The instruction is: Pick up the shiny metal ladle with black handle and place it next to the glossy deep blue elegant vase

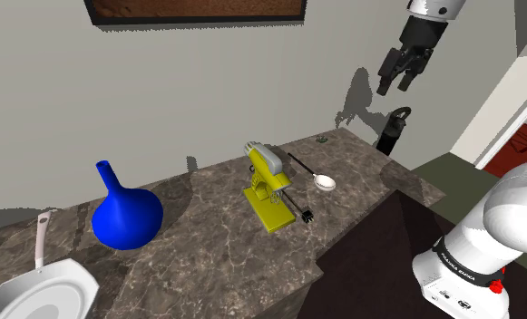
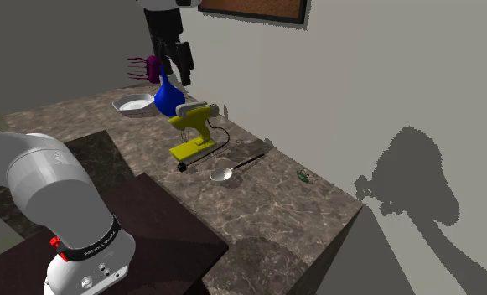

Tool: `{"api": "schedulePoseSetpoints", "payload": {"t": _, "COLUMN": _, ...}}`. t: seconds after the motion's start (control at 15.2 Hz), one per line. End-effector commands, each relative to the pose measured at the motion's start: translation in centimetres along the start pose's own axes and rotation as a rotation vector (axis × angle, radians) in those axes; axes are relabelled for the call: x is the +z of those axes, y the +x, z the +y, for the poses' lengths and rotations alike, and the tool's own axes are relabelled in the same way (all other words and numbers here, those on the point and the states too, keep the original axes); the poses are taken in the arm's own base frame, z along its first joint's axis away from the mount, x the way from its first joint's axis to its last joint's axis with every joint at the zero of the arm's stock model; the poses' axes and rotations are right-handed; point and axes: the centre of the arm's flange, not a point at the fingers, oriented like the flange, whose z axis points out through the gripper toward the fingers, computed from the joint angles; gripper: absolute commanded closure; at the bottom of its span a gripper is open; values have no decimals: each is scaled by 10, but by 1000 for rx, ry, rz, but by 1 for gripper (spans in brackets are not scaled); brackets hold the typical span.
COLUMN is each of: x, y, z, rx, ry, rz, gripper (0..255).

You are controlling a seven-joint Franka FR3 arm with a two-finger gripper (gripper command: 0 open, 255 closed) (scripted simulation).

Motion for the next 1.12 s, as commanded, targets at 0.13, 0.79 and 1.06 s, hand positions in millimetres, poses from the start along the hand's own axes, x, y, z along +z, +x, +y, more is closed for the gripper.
{"api": "schedulePoseSetpoints", "payload": {"t": 0.13, "x": 24, "y": 10, "z": 2, "rx": 3, "ry": 2, "rz": 3, "gripper": 0}}
{"api": "schedulePoseSetpoints", "payload": {"t": 0.79, "x": 144, "y": 62, "z": 14, "rx": 18, "ry": 14, "rz": 20, "gripper": 0}}
{"api": "schedulePoseSetpoints", "payload": {"t": 1.06, "x": 192, "y": 83, "z": 18, "rx": 25, "ry": 19, "rz": 27, "gripper": 0}}
